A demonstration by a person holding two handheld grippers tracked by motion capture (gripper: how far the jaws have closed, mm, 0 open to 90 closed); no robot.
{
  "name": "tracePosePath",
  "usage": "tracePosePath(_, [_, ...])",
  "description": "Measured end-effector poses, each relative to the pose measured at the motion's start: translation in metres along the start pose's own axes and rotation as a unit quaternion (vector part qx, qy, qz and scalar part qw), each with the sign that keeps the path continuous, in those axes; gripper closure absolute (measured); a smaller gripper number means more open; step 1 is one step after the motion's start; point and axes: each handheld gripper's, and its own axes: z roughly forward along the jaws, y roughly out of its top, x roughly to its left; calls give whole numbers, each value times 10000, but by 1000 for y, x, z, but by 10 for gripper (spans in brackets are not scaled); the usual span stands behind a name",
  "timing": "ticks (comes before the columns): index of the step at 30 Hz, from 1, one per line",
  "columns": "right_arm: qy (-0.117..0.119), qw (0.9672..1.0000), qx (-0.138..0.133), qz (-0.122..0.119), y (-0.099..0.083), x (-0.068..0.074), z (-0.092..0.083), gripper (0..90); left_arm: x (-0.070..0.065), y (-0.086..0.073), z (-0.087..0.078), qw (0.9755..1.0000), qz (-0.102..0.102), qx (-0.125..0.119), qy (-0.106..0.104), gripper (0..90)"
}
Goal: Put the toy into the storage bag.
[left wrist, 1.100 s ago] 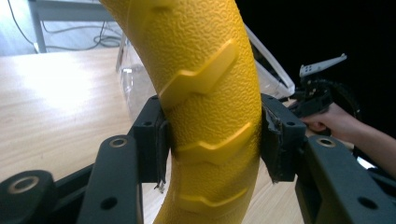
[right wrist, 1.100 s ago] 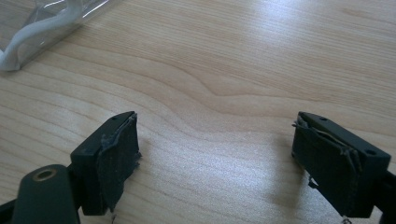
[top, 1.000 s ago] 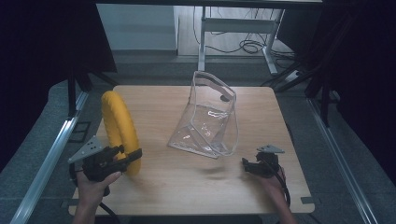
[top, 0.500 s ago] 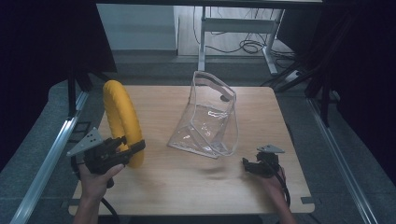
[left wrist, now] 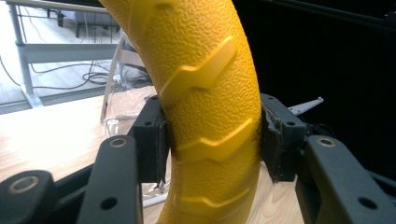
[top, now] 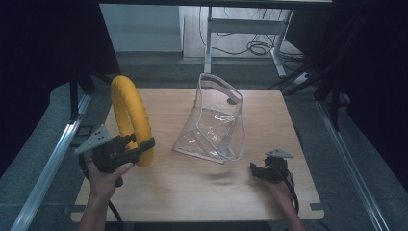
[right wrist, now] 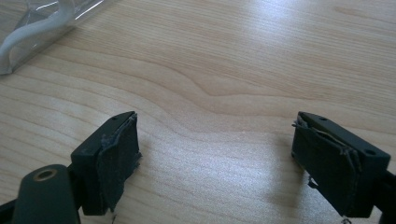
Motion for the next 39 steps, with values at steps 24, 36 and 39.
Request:
tracePosePath(24, [-10, 10000, 2, 11, 0, 0, 0, 154, -12, 27, 23, 9995, 208, -198, -121, 499])
tracePosePath(36, [-20, 10000, 1, 11, 0, 0, 0, 155, -23, 43, 37, 9987, 387, -254, -200, 499])
tracePosePath(39, [-25, 10000, 1, 2, 0, -1, 0, 154, -26, 47, 41, 9984, 437, -264, -244, 499])
